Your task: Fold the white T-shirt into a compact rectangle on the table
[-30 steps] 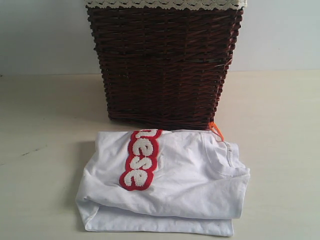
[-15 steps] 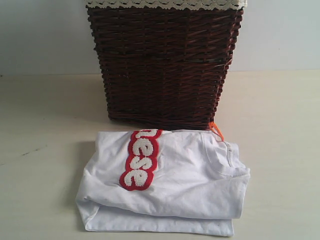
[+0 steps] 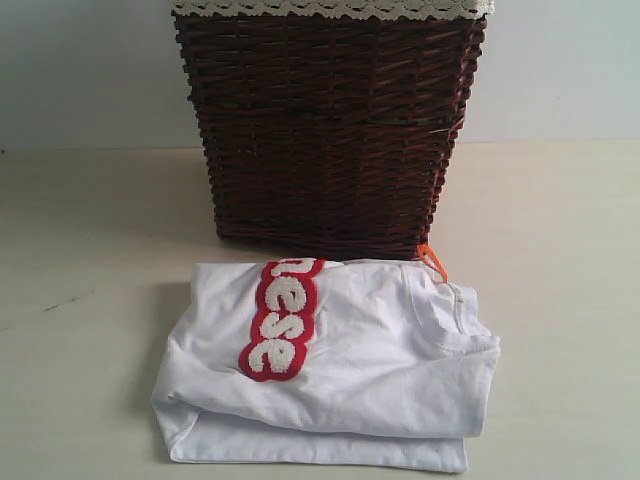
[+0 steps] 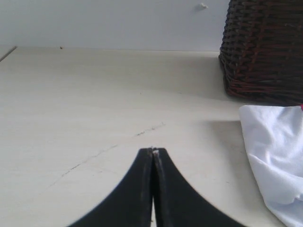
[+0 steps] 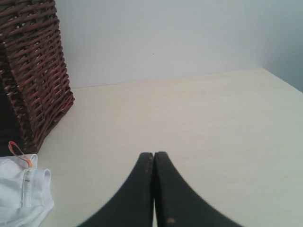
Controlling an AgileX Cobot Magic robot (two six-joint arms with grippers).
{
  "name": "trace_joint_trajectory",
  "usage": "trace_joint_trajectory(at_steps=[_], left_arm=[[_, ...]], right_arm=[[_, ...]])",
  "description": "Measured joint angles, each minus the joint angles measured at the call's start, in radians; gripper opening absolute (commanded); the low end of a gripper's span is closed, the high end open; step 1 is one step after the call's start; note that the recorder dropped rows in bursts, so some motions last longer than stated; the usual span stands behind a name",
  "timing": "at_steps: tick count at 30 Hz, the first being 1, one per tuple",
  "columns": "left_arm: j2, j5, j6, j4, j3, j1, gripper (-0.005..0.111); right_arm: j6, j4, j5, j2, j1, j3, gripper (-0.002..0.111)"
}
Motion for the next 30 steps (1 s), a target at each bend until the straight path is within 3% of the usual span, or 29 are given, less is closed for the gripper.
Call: trace_joint_trajectory(at_steps=[6, 30], left_arm=[[0.000, 0.000, 0.000, 0.000, 0.000, 0.000, 0.000], [0.000, 0.000, 0.000, 0.000, 0.000, 0.000, 0.000]], right_arm=[[-0.165, 0.144, 0.003, 0.000, 0.000, 0.000, 0.000], [-0.163, 0.165, 0.035, 0.000, 0.000, 0.000, 0.000]])
